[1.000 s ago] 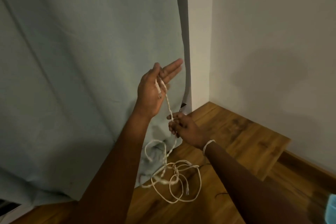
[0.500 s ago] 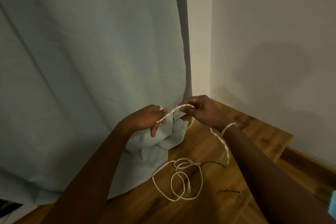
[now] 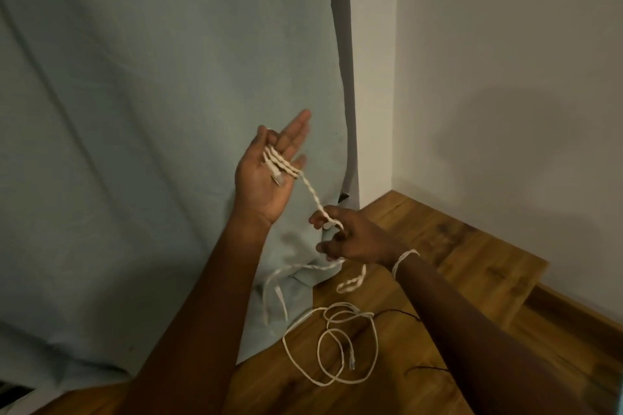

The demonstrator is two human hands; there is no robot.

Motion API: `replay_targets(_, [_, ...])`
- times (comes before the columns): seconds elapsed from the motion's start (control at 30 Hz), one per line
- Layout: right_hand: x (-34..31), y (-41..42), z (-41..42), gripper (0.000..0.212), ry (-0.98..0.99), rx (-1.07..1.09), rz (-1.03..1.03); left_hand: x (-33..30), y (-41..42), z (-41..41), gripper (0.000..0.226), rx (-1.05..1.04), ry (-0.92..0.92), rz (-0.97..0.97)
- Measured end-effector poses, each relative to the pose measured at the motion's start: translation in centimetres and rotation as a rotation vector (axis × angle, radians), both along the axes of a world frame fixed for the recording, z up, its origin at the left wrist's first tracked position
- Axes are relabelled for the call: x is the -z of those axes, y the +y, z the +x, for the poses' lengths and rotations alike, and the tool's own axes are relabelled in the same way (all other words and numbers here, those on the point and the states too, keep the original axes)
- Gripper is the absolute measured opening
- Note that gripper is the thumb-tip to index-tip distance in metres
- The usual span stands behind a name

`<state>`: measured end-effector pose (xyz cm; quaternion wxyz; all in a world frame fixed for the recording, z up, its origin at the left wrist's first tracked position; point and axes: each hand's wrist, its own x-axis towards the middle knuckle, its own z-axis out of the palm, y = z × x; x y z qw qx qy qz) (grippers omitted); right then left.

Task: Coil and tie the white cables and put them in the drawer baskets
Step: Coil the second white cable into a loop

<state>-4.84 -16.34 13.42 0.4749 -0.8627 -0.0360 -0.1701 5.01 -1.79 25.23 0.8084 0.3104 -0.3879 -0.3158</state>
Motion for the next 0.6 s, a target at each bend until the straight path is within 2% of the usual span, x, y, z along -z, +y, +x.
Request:
replay_targets(0.07, [0.9,-0.3,-0.5,0.025,-0.014,0.096,0.070,0.3,0.5,1.7,0.044,-0.325,-0.230,0.141])
replay_targets(0.13, [1.2,-0.6,-0.8,0.021,0.020,0.111,0.067,1.3,0.4,2.6,0.046,-0.656,-0.575,0.428])
replay_targets(0.17, [0.9,-0.6,-0.9,0.018,0.034,0.077,0.018,2.0,0.3,2.8,0.043,-0.755,-0.736,0.541])
replay_targets(0.23, [0.3,-0.4,-0.9,0.014,0.054,-0.003,-0.063,4.0,0.0,3.5,0.039,-0.809,-1.116,0.711])
replay_targets(0.27, [0.1,-0.4,-0.9,0.015,0.069,-0.019,-0.080,4.7,0.0,3.6,0.044,-0.812,-1.321,0.828])
replay_targets(0.33, [-0.4,-1.0,-1.0,0.017,0.069,0.016,-0.169,6.1,0.0,4.0,0.057,-0.801,-1.583,1.017])
replay_targets(0.37, [-0.5,-1.5,-1.0,0.018,0.039,0.070,-0.241,6.4,0.2,4.0,0.054,-0.752,-1.588,1.063])
replay_targets(0.4, [-0.7,-2.0,-1.0,0.018,-0.006,0.134,-0.304,6.6,0.4,3.8,0.049,-0.650,-1.499,1.094])
replay_targets(0.5, [-1.7,-3.1,-1.2,0.019,-0.160,0.332,-0.458,6.4,1.4,3.0,0.044,-0.152,-0.938,1.061])
replay_targets(0.6, [-1.8,-3.5,-0.8,0.025,-0.313,0.445,-0.602,6.3,2.0,2.6,0.050,0.272,-0.358,0.699])
